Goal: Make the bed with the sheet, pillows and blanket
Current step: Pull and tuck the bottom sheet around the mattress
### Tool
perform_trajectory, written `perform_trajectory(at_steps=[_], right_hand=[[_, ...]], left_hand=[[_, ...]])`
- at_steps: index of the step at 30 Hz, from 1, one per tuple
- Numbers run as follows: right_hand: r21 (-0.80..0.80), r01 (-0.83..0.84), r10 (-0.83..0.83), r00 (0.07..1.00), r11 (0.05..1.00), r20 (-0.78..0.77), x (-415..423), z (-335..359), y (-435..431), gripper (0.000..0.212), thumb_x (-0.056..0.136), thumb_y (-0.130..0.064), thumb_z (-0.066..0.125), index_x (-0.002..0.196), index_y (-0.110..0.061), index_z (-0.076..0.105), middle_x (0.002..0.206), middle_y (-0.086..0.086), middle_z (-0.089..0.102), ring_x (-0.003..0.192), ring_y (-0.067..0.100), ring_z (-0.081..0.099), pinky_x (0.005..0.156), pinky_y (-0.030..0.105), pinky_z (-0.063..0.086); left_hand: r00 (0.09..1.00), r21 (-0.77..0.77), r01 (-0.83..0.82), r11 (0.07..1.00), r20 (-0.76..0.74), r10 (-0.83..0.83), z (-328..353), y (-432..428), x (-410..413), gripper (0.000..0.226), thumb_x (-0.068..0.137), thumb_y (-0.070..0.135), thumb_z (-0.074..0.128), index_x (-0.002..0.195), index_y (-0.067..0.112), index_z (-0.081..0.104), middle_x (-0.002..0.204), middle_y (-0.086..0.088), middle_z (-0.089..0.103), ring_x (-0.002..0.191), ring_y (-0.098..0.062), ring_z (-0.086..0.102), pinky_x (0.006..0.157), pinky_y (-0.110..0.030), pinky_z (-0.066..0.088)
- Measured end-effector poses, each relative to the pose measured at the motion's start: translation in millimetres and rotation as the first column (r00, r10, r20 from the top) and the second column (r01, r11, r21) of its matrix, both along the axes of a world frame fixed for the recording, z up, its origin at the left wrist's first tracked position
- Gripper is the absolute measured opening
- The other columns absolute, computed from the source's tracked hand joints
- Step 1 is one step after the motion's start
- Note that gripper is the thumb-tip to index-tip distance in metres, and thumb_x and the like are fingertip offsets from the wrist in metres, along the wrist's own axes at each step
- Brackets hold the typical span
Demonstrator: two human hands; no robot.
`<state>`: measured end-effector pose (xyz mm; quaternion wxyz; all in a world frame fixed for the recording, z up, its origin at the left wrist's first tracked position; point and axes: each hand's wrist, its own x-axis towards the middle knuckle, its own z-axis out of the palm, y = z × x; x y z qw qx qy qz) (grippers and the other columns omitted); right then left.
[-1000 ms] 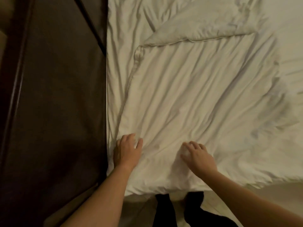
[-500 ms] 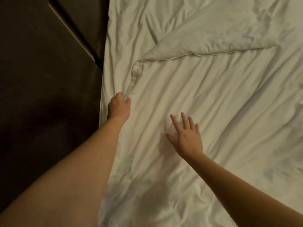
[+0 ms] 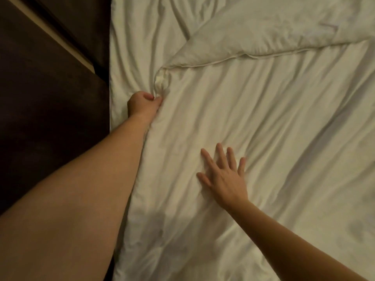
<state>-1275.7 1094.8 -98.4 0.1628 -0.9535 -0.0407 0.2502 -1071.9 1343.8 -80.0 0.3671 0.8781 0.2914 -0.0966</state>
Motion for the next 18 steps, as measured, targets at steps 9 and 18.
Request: perform_trajectory(at_steps=[9,18], right_hand=[[-0.044,0.006,-0.007,1.000,0.999,-0.023,0.9,-5.2,7.8,0.067,0.098,-0.077,0.016,0.154,-0.056,-0.014,0.169,-0.004,-0.021,0.154,0.030,-0.023,0.122,0.063,-0.006],[-0.068,0.001,-0.003,1.000,0.998,-0.028,0.3,-4.9,10.1,0.070,0.095,-0.081,0.013,0.153,-0.056,-0.016,0.168,-0.004,-0.023,0.153,0.030,-0.026,0.121,0.065,-0.009]], left_hand=[[0.999,-0.045,0.039,0.998,-0.001,-0.039,-4.6,3.8,24.5,0.030,0.092,0.038,0.071,0.109,0.014,0.078,0.112,-0.006,0.077,0.108,-0.022,0.070,0.085,-0.022,0.048],[0.984,0.050,0.074,0.996,0.161,-0.081,-1.1,-2.9,28.8,0.013,0.090,0.029,0.076,0.091,0.017,0.071,0.089,0.000,0.071,0.086,-0.018,0.067,0.073,-0.020,0.044]])
